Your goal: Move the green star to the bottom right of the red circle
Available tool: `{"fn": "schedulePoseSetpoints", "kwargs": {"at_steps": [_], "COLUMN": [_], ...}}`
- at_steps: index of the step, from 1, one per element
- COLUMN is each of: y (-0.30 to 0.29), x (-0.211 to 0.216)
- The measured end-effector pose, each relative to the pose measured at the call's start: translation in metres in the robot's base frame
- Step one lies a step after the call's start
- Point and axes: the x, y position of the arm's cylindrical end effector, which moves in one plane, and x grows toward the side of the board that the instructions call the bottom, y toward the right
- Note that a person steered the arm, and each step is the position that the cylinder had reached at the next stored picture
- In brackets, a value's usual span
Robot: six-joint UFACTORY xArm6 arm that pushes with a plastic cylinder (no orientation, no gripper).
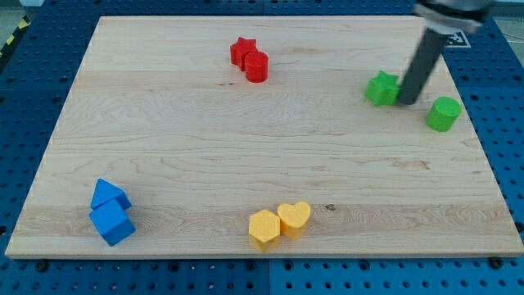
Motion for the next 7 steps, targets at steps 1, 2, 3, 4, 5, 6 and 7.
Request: {"fn": "schedulePoseSetpoints", "kwargs": {"at_steps": [1, 2, 3, 4, 5, 6, 7], "y": [-0.069, -0.05, 0.021, 0.061, 0.044, -0.012, -0.077], "x": [0.0, -0.006, -0.01, -0.021, -0.039, -0.04, -0.04]}}
